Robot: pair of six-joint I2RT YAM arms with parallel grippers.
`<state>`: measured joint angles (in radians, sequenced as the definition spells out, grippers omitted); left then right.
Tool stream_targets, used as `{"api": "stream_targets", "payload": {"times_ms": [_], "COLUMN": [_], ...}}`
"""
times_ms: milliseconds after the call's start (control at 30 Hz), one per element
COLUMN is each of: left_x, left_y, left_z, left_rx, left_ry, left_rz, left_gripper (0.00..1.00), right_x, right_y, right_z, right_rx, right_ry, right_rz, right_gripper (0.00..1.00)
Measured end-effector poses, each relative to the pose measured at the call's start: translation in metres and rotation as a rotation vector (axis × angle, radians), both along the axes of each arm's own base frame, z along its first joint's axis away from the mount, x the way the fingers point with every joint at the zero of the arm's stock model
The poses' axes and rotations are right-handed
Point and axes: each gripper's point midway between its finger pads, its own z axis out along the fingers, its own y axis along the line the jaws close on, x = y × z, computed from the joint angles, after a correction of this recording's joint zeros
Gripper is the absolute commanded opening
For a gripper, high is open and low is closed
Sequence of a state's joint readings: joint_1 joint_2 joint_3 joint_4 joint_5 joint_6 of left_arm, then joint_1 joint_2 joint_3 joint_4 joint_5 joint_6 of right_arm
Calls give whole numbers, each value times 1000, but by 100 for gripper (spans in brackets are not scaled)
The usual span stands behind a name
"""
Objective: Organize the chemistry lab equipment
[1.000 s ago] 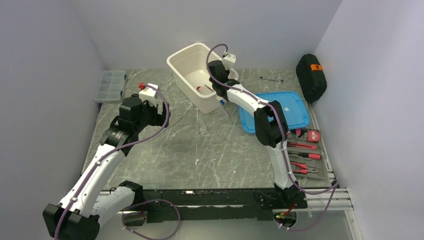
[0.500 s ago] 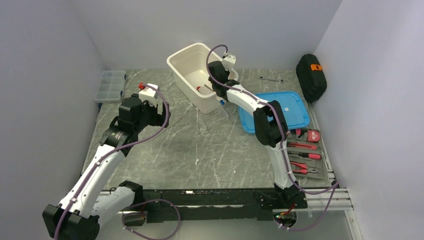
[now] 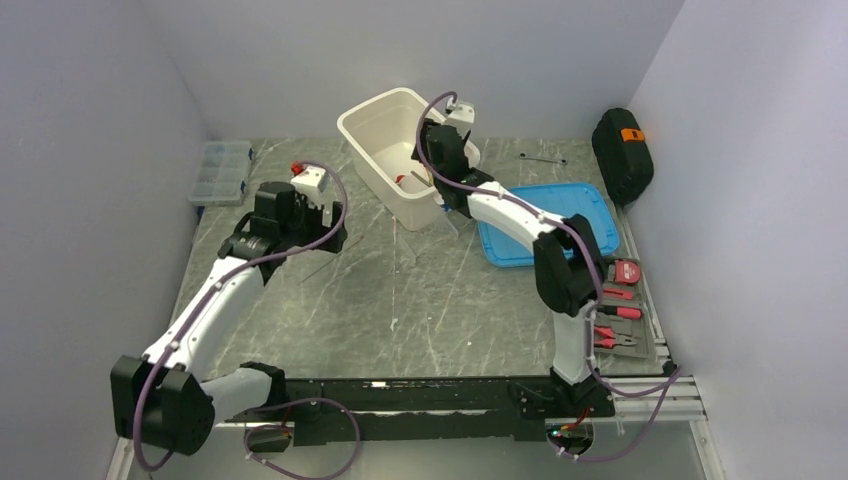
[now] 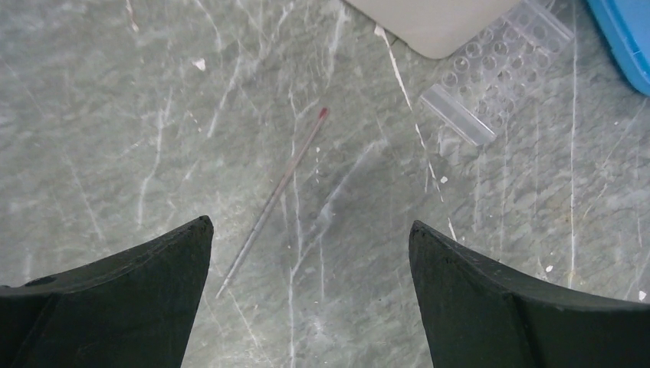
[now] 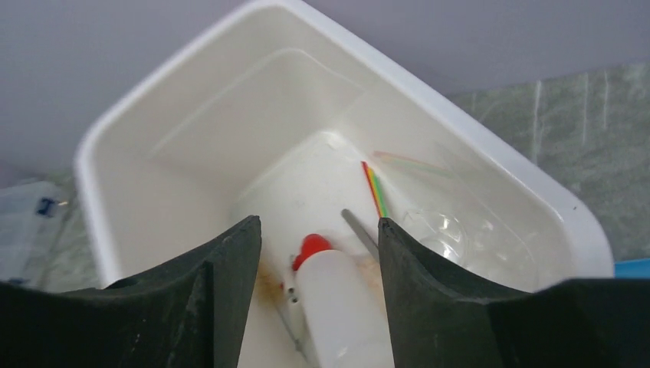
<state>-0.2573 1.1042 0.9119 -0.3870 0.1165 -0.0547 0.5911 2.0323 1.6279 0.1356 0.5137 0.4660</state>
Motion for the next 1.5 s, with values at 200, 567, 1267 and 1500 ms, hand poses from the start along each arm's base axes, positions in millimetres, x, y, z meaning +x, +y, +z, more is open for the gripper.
{"api": "stream_targets", "payload": {"times_ms": [200,567,1267,1500], "left_x": [12,17,12,10], "left_y": [3,20,28,15], "left_z": [-36,-122,-170,-170], "left_rx": [14,154,129,103], "left_ry": [140,451,661,672], "left_rz": [22,87,103,80], "left_gripper": [99,75,55,47], "right_x": [-28,-101,-156,-155], "right_y": [7,-32,-75,-76], "right_z": [92,114,96,92], "right_rx": [50,58,158,169], "right_ry": [-155,-169,-135,-123], "right_rz": [140,320,339,333], "right_gripper": [68,72,73,73]}}
